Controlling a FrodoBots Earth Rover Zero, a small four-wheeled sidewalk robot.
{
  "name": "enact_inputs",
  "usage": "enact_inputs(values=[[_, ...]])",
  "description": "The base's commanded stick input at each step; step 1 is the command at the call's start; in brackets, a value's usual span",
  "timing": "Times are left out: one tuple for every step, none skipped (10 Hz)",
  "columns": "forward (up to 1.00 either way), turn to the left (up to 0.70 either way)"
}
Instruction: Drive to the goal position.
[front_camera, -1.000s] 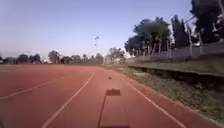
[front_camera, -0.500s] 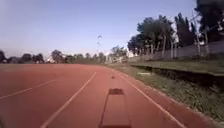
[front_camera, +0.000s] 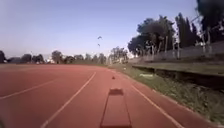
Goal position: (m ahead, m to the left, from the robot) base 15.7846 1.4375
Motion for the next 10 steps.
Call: enact_inputs(values=[[0.70, 0.00], [0.70, 0.00], [0.70, 0.00], [0.70, 0.00], [0.70, 0.00], [0.70, 0.00], [0.70, 0.00], [0.70, 0.00], [0.70, 0.00], [0.70, 0.00]])
